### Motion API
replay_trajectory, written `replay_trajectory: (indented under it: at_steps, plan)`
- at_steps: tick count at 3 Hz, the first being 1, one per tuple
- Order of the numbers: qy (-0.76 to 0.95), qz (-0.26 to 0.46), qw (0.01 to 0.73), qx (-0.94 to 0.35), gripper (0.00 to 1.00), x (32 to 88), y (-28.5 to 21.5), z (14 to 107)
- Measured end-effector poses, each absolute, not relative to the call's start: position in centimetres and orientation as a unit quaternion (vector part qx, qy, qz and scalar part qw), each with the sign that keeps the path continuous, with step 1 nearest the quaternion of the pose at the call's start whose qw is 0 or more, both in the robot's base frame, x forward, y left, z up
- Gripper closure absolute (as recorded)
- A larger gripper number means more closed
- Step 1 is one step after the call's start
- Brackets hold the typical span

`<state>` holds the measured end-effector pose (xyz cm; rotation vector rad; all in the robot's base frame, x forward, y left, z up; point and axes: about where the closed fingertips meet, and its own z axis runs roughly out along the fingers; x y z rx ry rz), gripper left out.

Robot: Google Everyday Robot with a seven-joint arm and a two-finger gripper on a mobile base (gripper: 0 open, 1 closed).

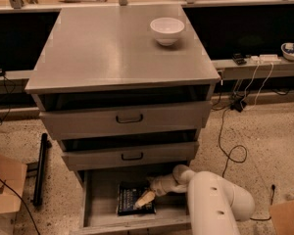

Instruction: Pick blue chip bag from bottom drawer and place on counter

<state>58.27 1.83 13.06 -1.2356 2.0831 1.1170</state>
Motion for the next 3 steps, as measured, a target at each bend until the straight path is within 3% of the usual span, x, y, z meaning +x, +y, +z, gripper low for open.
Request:
replay_trajectory:
  at_steps: [1,3]
  plan:
    - [0.761,0.416,0.227,-0.442,0.15,57.8,1.7,12.9]
    - [0.768,0.431,0.186,-0.435,0.61,53.8,2.5,14.5]
